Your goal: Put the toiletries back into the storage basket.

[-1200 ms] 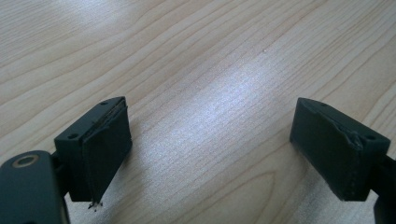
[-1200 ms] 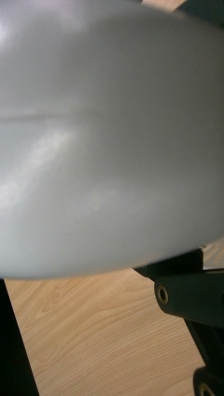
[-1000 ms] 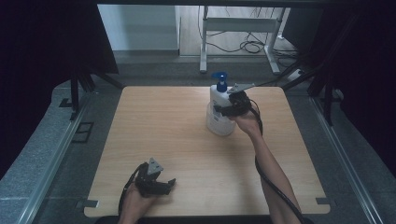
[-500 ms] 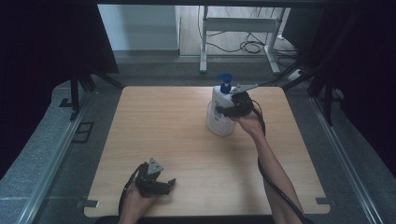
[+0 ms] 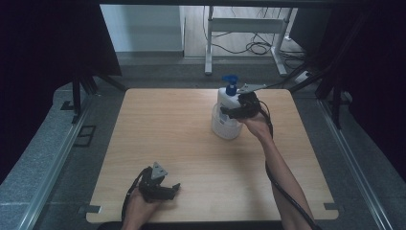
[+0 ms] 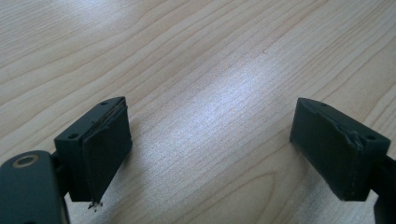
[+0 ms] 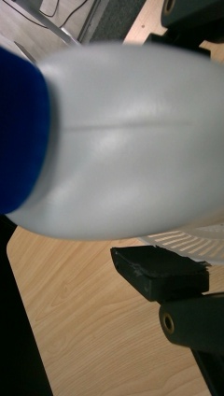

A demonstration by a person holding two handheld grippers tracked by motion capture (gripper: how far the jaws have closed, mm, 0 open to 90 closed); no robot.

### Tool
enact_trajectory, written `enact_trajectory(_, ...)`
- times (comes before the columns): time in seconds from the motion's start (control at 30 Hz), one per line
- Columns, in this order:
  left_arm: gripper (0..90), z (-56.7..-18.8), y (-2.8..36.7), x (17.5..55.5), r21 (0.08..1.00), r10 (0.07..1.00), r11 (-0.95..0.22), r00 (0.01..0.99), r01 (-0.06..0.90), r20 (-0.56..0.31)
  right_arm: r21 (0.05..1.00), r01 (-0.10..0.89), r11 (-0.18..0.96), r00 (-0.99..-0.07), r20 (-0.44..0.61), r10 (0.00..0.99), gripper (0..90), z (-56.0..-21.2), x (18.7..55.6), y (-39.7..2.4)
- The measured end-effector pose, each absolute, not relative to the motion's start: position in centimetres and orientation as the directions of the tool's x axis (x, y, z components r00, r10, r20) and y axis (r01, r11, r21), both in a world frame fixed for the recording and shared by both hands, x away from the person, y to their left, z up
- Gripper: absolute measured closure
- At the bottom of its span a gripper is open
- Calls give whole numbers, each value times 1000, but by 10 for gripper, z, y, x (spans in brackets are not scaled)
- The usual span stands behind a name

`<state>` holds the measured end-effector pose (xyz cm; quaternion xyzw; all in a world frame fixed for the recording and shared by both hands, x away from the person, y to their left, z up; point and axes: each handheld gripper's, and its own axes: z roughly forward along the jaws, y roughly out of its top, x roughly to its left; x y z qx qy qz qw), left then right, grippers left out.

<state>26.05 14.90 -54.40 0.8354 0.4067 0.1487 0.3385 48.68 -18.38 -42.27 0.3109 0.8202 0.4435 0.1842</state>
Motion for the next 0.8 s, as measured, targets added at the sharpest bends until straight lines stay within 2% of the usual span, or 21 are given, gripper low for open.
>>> enact_trajectory(0.8, 119, -544, 148, 261, 687, 782, -438, 623, 580, -27, 848, 326, 417, -743, -43, 668, 141, -400, 474, -190)
